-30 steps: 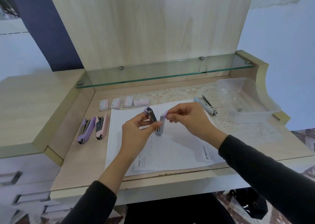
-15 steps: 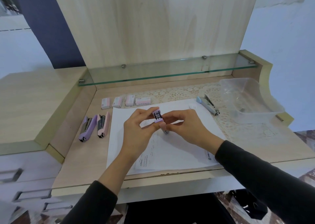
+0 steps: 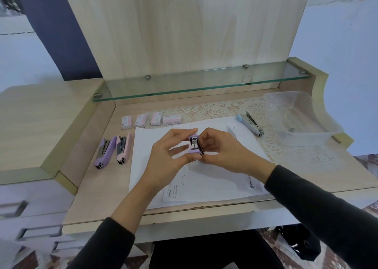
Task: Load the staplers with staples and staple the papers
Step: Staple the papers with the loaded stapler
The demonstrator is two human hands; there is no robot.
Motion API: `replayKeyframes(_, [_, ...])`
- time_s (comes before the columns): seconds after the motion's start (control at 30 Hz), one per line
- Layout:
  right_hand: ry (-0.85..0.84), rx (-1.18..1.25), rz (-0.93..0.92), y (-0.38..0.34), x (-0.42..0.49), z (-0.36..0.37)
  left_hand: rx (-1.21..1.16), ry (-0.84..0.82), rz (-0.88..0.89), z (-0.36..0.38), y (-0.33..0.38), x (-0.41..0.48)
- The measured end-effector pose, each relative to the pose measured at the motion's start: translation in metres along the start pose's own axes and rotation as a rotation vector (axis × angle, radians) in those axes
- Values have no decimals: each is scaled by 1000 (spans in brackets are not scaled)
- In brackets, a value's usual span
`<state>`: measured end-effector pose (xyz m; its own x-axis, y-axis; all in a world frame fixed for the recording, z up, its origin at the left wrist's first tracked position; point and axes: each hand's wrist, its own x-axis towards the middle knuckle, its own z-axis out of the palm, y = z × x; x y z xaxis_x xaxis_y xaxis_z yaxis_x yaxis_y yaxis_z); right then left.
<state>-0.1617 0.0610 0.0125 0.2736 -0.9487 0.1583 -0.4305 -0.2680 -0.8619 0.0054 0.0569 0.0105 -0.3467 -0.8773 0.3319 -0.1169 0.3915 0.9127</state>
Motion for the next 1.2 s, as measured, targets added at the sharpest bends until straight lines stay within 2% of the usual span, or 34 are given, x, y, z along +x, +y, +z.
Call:
replayKeyframes(0.27, [130,-194,-75,-14,-6,-28,194,-35,20,-8,14,16])
replayKeyframes(0.4, [223,-120,-54,-18,-14,-58,308,-44,-12,-5,17,34])
replayKeyframes(0.5, [261,-79,28,-11,-17,-88,363,-60,-29,5,20,50])
replayKeyframes(0.57, [257,-136,115,-5,-21,-103,404,-91,-38,16,21,61])
replayKeyframes(0.7, [187,-228,346,11,-31,-111,533,-207,-28,44,19,87])
replayKeyframes(0.77, [185,-187,430,16,-34,-113,605,-263,-38,58,13,100])
replayKeyframes(0.87, [205,-116,407,15,-34,-116,728,-342,-81,73,-5,118])
replayKeyframes(1.0, [171,-141,360,15,-32,-116,888,-488,-159,81,-26,126])
replayKeyframes(1.2, [181,-131,331,22,-31,-113,807,-437,-87,77,-36,123])
